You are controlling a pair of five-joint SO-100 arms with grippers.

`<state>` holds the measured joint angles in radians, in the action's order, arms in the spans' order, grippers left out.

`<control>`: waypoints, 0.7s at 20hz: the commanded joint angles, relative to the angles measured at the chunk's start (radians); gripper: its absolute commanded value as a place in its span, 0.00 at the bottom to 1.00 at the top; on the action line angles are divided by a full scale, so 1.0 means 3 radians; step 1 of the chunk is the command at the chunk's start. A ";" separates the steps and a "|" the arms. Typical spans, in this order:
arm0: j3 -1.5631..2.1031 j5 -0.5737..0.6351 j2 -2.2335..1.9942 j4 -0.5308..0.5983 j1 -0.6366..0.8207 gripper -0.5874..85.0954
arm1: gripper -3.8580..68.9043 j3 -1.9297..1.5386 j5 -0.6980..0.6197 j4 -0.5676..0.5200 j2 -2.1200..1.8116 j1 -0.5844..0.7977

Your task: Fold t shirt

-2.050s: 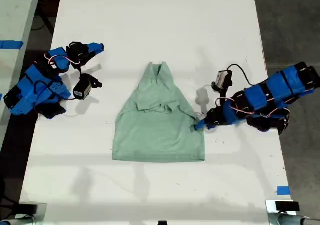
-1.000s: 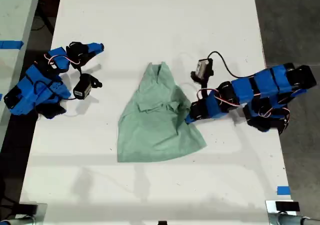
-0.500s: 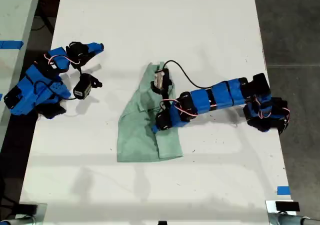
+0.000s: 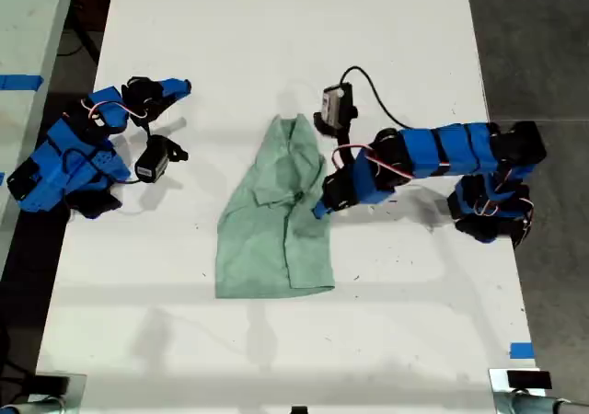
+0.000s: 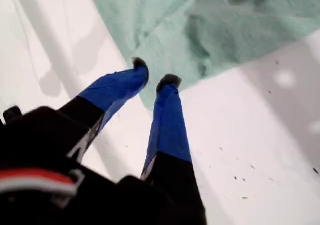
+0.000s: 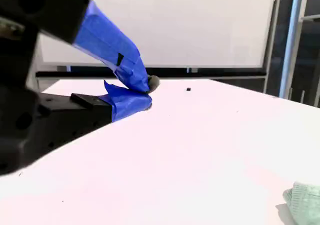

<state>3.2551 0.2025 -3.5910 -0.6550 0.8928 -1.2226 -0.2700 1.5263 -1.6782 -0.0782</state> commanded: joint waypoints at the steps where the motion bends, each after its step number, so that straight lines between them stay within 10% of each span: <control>1: 0.0112 -0.0026 -0.0026 -0.0005 0.0036 0.00 | 0.07 -0.0997 -0.0169 -0.0230 -0.1002 0.0184; 7: 0.0112 -0.0015 -0.0026 -0.0005 0.0026 0.00 | 0.07 -0.4495 -0.0460 -0.1243 -0.4039 0.0844; 11: 0.0112 -0.0005 -0.0026 0.0000 -0.0010 0.00 | 0.06 -0.5712 -0.0593 -0.0562 -0.6105 0.1104; 14: 0.0112 0.0036 -0.0026 -0.0015 -0.0031 0.00 | 0.06 -0.5967 -0.0741 -0.0736 -0.6069 0.1243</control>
<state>3.2551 0.2025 -3.5910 -0.6581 0.8912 -3.0081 -0.4602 1.3254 -3.4515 0.2577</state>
